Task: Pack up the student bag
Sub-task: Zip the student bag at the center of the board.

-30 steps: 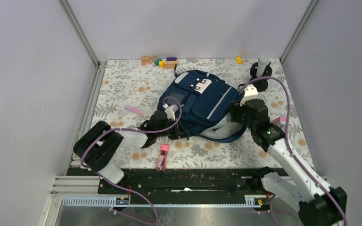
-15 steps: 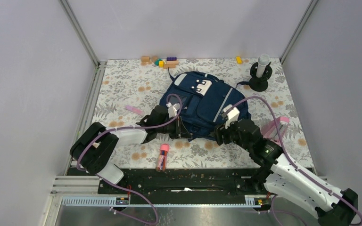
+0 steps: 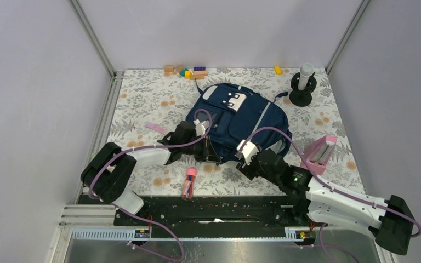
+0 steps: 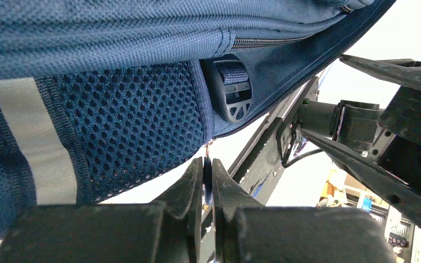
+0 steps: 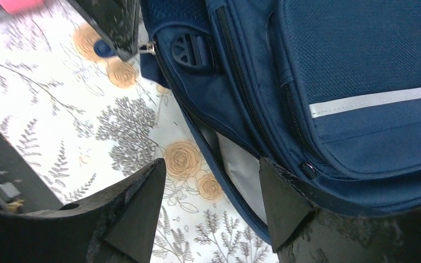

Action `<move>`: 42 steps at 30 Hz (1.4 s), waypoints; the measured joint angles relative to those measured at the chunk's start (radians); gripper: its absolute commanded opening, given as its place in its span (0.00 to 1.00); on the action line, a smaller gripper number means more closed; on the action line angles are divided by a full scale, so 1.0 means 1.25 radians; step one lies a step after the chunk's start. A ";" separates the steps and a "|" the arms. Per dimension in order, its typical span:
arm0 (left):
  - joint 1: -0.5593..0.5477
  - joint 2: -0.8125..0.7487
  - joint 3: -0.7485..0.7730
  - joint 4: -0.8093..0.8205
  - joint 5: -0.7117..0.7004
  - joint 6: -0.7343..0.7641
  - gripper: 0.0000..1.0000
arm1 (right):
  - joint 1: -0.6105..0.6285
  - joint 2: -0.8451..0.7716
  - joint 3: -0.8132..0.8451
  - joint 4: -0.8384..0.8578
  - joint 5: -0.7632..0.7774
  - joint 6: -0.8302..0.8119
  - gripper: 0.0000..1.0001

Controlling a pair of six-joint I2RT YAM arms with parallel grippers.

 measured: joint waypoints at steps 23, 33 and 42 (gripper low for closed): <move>0.005 0.000 -0.001 0.017 0.015 0.007 0.00 | 0.089 0.375 0.066 0.062 0.266 -0.173 0.00; 0.007 0.002 -0.010 0.063 0.018 -0.032 0.00 | 0.089 0.375 0.063 0.144 0.203 -0.142 0.00; -0.030 0.031 -0.017 0.134 0.009 -0.083 0.00 | 0.089 0.420 0.085 0.215 0.158 -0.116 0.00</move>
